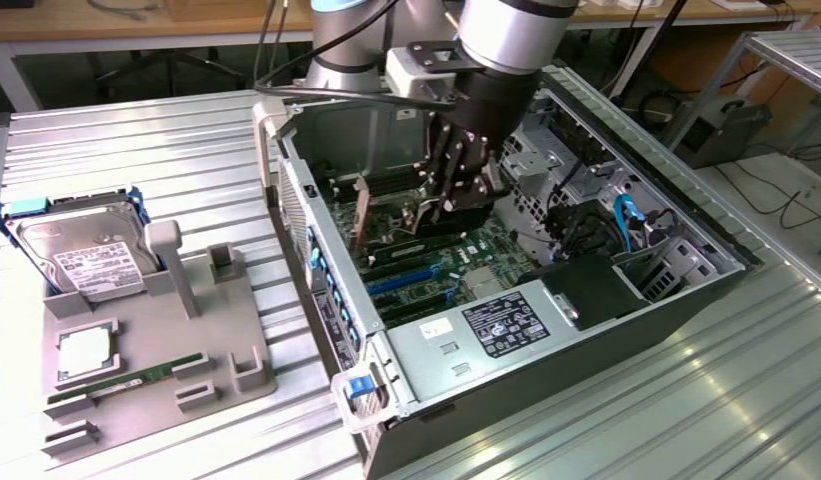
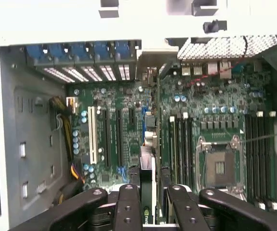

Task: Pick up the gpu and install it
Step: 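Insert the gpu into the slot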

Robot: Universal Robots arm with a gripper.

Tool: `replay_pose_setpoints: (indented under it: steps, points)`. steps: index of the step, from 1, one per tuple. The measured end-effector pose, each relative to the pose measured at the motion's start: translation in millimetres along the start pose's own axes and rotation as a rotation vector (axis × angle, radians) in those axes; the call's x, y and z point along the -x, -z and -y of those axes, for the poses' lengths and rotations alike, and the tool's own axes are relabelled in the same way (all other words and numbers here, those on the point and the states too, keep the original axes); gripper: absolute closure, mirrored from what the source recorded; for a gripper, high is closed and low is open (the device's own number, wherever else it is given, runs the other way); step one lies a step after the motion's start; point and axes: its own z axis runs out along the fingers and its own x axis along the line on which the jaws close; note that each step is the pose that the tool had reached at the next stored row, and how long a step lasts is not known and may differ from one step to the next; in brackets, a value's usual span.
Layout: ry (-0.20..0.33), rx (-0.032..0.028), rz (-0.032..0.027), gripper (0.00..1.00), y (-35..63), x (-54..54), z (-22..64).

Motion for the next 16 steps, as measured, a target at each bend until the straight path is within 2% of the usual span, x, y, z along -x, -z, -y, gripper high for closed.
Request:
replay_pose_setpoints:
  steps: [3, 8, 13, 14, 16]
  points:
    - [0.007, -0.0051, -0.0003, 0.74, -3.0, -0.1, -1.9]
    - [0.015, -0.0187, -0.0004, 0.74, -7.3, -0.2, -2.7]
    - [0.022, -0.0266, -0.0004, 0.74, -12.5, -0.2, -2.9]
    - [0.022, -0.0310, -0.0003, 0.74, -13.8, -0.1, -3.2]
    - [0.022, -0.0345, -0.0001, 0.74, -16.7, 0.0, -3.7]
